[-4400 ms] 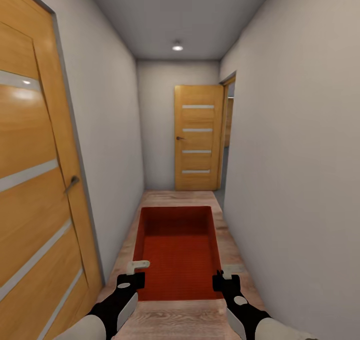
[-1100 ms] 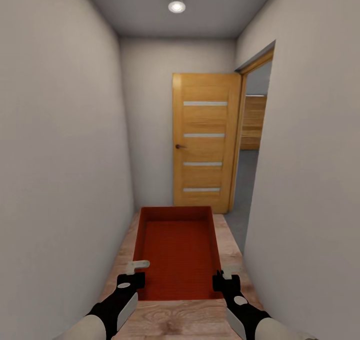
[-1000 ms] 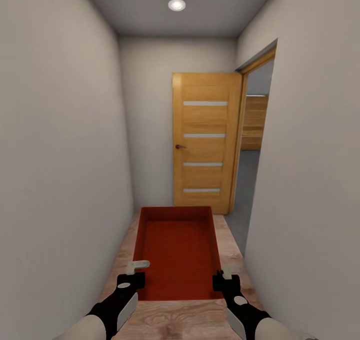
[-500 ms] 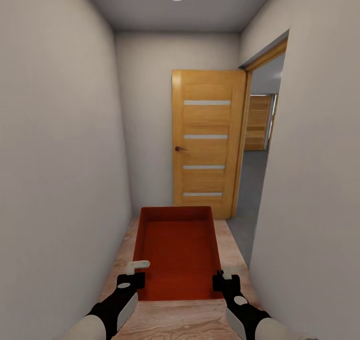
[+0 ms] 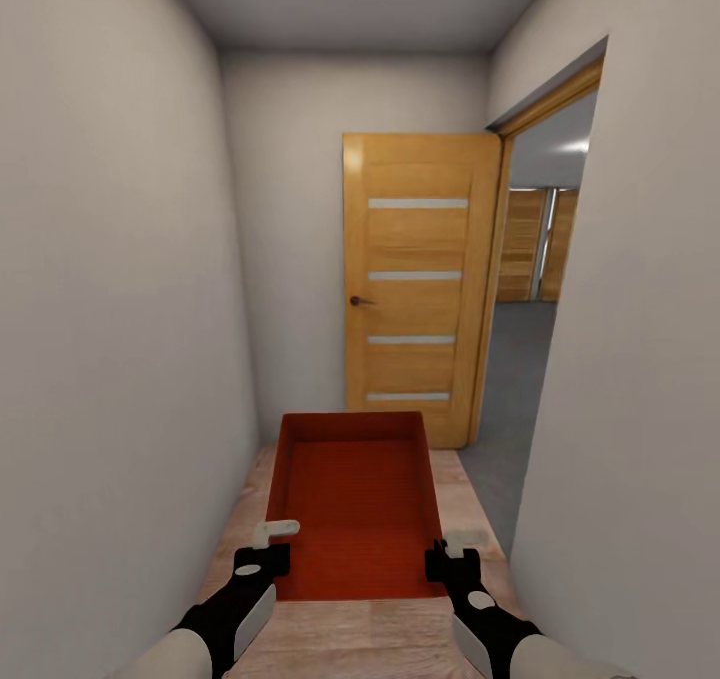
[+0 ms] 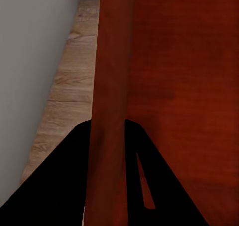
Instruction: Move the two storage containers from the living room to the garage. In the garage, place one container on the floor and stack the other container on top of it (either order is fine).
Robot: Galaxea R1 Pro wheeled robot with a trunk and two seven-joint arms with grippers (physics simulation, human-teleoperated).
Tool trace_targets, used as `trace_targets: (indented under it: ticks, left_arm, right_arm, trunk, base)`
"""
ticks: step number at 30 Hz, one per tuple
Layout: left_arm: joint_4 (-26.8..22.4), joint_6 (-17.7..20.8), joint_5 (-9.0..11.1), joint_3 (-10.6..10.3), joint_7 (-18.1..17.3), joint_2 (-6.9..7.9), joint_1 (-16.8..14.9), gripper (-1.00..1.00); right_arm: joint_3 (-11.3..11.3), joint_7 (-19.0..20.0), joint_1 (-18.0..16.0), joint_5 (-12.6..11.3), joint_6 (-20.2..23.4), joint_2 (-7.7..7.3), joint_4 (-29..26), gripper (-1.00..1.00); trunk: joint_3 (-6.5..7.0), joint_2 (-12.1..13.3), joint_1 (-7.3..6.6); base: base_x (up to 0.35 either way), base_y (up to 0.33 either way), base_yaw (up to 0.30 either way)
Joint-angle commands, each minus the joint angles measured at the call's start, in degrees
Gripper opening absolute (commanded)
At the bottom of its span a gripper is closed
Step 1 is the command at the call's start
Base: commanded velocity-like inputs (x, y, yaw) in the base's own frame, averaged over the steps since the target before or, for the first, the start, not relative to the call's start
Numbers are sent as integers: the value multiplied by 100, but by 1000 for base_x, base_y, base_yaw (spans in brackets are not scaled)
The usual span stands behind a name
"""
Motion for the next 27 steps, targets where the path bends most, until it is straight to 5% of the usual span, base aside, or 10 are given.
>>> trace_targets:
  ticks: [1, 27]
  left_arm:
    - [-31, 25, -22, 212, 57, 71, -10, -100]
    - [-37, 25, -23, 212, 57, 71, -14, -100]
  right_arm:
    - [-30, 11, -1, -57, -23, -21, 5, -100]
    - [-30, 18, -1, -57, -19, -15, 5, -100]
  trunk:
    - [-9, -5, 4]
    - [-9, -5, 4]
  base:
    - [322, 0, 0]
    - [322, 0, 0]
